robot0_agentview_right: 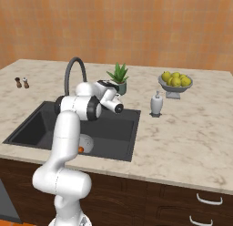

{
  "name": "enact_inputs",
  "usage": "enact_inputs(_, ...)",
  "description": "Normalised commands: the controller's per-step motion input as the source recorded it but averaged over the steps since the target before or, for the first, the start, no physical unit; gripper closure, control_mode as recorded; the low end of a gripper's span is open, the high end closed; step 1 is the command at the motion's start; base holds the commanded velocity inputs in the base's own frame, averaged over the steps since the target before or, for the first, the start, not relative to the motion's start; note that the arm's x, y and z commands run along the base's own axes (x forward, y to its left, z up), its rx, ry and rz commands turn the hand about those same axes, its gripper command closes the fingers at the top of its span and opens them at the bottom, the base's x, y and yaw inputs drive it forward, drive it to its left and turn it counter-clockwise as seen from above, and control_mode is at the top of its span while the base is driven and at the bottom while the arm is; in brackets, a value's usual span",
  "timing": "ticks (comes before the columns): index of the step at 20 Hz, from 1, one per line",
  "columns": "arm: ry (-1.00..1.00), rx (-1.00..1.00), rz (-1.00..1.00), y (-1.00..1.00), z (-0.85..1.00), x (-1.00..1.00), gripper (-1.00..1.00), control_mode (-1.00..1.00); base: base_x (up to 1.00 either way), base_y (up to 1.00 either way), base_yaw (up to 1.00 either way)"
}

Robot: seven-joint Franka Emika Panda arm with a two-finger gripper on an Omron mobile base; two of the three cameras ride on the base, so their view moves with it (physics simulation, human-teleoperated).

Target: Put the colander in the sink, put the tangerine in the colander, and turn on the sink faucet and pour water over the colander.

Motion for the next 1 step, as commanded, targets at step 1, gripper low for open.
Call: enact_inputs(1,0.00,0.00,0.00,-0.57,-0.18,0.00,1.00,-1.00,0.00,0.00,0.00)
